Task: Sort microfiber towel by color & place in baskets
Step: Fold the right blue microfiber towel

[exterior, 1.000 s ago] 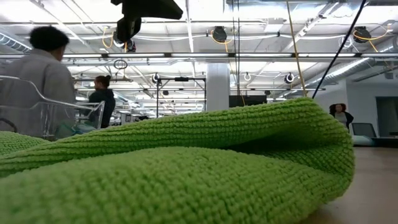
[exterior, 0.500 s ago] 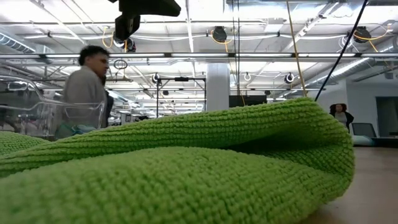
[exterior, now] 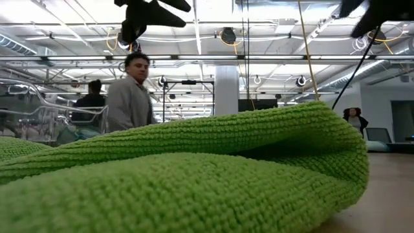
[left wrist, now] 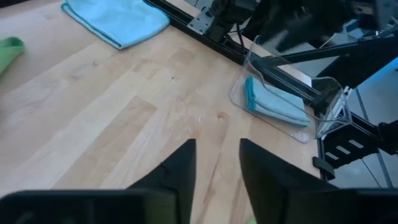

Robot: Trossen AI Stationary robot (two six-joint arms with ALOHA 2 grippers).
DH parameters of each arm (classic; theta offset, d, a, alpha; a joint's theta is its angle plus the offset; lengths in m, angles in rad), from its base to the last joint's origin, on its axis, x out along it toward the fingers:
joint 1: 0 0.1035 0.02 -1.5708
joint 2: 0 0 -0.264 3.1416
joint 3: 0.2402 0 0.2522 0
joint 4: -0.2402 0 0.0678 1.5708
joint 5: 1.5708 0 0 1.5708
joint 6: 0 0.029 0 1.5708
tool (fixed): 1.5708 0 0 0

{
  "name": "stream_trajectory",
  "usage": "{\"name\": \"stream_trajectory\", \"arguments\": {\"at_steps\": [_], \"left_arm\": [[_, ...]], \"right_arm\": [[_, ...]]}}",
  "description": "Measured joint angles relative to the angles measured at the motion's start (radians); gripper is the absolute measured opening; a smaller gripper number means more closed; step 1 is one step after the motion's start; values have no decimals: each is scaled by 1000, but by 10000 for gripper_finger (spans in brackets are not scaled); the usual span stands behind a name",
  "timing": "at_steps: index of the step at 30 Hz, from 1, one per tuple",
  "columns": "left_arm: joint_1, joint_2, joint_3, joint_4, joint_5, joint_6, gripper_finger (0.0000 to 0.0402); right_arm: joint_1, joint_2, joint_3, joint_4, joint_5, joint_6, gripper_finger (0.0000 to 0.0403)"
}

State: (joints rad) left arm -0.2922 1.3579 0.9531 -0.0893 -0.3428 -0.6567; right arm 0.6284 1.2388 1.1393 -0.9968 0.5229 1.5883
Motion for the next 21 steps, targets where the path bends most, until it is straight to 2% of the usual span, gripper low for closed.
{"name": "stream_trajectory", "arguments": {"at_steps": [6,13,16,21], "left_arm": [[12,0,0,-59,1,-1,172],[12,0,0,-106,4,15,179],[19,0,0,-118,4,10,180],[36,0,0,-135,14,-17,180]], "right_arm": [[-230,13,0,-51,-30,-245,183],[-516,87,-10,-106,-55,-550,183],[-630,136,-45,-45,-57,-673,183],[-805,234,-138,172,-151,-840,183]]}}
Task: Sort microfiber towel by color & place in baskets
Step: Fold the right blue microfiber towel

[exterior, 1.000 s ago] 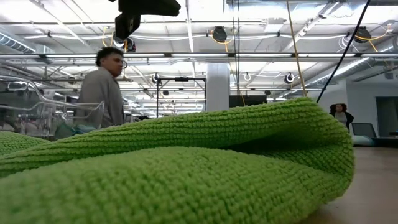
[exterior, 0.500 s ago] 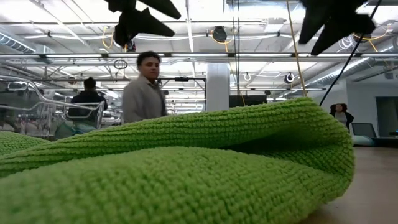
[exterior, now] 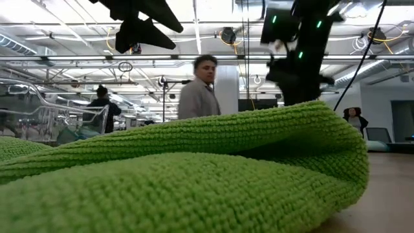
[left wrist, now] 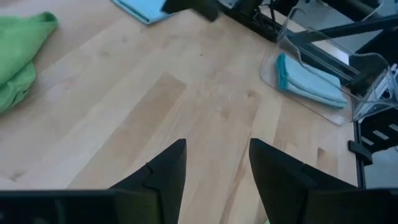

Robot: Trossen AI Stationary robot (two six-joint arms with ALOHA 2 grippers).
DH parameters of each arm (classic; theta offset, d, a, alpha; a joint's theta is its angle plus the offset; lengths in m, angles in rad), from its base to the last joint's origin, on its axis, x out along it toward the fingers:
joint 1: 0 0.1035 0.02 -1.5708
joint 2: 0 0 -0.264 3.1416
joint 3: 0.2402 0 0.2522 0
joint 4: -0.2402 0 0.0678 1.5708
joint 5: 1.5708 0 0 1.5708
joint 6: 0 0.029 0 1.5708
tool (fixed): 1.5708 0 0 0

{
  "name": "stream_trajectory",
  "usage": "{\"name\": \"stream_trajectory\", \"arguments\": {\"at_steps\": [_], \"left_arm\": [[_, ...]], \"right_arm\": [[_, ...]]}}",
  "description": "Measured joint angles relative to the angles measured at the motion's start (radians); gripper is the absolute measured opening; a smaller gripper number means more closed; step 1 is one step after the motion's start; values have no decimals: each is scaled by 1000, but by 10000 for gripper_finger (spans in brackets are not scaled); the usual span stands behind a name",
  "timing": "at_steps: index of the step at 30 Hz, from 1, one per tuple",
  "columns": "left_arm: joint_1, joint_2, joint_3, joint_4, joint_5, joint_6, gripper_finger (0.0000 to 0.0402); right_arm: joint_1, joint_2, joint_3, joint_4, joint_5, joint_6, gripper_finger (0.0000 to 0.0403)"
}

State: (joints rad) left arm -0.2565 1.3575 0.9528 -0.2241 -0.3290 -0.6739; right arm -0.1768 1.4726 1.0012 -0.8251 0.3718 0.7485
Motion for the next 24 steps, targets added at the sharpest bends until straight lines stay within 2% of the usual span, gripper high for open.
{"name": "stream_trajectory", "arguments": {"at_steps": [3,6,8,13,18,21,24], "left_arm": [[16,0,0,-19,17,-11,180],[35,0,0,-43,18,-37,180],[47,0,0,-49,25,-40,180],[85,0,0,-51,71,-43,180],[112,0,0,-50,76,-42,180],[123,0,0,-50,83,-42,180],[137,0,0,-34,158,-37,179]], "right_arm": [[-90,56,-52,83,2,-57,183],[-163,98,-88,92,83,-90,183],[-203,114,-110,94,91,-120,183],[-245,134,-144,181,-30,-170,183],[-250,136,-155,263,-75,-158,177],[-248,136,-155,276,-146,-144,152],[-228,134,-154,288,-227,-159,109]]}}
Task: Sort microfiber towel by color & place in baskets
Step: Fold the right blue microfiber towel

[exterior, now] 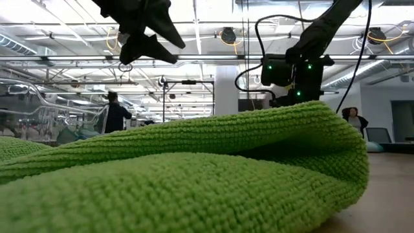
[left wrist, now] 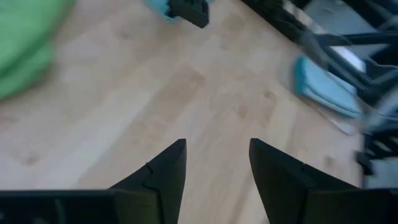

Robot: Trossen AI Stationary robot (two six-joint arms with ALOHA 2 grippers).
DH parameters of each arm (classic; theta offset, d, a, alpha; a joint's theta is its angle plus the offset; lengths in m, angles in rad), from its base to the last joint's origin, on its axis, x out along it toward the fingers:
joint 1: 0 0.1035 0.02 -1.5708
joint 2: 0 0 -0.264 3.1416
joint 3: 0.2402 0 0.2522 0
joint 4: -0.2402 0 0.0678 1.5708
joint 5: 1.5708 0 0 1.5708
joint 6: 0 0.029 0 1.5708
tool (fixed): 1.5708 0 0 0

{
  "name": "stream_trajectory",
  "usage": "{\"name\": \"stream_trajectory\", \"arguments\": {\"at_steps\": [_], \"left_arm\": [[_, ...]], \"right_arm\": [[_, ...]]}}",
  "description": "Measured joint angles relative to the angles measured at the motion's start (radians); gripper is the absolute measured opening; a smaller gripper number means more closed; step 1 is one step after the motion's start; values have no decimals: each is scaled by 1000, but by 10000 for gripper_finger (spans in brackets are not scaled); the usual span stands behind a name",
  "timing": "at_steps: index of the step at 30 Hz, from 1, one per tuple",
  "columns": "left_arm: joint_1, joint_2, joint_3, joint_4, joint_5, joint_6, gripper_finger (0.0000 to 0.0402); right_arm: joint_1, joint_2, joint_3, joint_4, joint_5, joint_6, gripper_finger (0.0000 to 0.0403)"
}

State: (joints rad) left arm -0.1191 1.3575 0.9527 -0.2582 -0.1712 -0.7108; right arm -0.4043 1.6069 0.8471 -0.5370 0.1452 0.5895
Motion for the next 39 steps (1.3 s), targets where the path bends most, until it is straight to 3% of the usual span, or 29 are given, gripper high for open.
{"name": "stream_trajectory", "arguments": {"at_steps": [3,6,8,10,15,19,24,27,34,39], "left_arm": [[13,0,0,31,72,23,179],[15,0,0,45,74,47,179],[16,0,0,46,66,49,180],[16,0,0,45,67,51,179],[7,0,0,4,93,47,180],[-31,1,0,-75,98,15,180],[-91,54,-1,-151,66,68,179],[-123,104,0,-126,62,189,179],[-159,278,2,157,43,585,179],[-141,382,1,294,-135,551,179]], "right_arm": [[39,-1,2,34,-122,-45,61],[106,1,1,78,-280,-97,23],[169,4,-1,102,-376,-134,10],[243,4,-2,125,-392,-156,8],[458,4,-2,160,-309,-235,36],[589,3,-2,161,-305,-274,71],[658,3,25,137,-257,-191,122],[673,2,82,129,-195,-146,146],[701,1,175,132,69,-214,148],[708,2,174,64,47,-217,134]]}}
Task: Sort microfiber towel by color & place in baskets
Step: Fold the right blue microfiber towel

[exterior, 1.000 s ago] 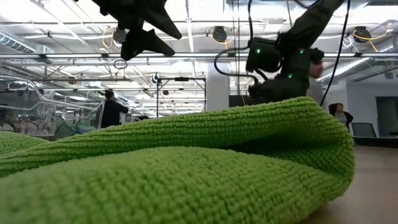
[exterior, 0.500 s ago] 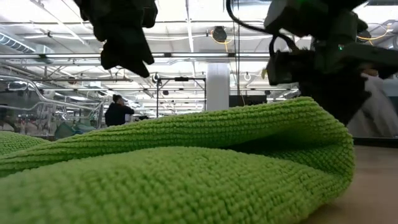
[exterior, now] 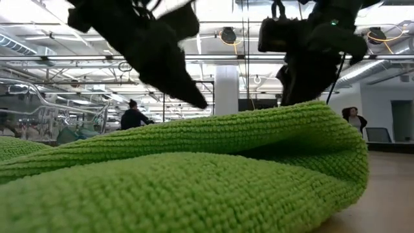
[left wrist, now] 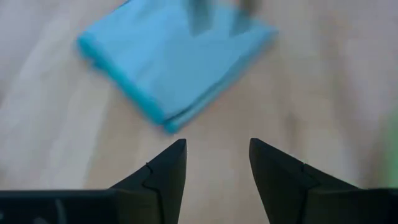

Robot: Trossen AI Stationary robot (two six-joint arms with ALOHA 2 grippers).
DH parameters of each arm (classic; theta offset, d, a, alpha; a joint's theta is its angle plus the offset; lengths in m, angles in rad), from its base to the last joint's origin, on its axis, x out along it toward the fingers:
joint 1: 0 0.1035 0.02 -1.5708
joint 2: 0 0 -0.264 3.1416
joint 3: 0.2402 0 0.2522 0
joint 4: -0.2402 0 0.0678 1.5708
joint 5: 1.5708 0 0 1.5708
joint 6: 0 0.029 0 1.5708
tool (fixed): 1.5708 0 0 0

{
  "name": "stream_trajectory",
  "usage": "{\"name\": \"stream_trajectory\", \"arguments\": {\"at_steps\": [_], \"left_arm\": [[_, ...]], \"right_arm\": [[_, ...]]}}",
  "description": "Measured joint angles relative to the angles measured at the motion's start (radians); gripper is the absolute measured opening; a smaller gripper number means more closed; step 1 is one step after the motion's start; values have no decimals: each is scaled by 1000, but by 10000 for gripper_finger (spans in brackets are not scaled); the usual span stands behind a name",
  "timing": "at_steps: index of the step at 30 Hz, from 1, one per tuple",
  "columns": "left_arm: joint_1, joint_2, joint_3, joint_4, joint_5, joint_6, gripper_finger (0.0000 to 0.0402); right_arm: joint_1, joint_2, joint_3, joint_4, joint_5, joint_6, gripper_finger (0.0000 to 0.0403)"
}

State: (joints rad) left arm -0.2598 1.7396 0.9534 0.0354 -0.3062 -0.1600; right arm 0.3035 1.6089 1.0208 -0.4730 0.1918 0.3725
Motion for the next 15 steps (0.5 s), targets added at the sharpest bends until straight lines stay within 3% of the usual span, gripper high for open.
{"name": "stream_trajectory", "arguments": {"at_steps": [2,6,15], "left_arm": [[17,29,-1,18,-53,-80,179],[47,81,-1,42,-64,-202,179],[53,193,0,256,-39,-158,179]], "right_arm": [[10,0,-4,-3,-29,-2,131],[20,0,-25,-5,-66,-3,122],[19,0,-104,77,-65,35,99]]}}
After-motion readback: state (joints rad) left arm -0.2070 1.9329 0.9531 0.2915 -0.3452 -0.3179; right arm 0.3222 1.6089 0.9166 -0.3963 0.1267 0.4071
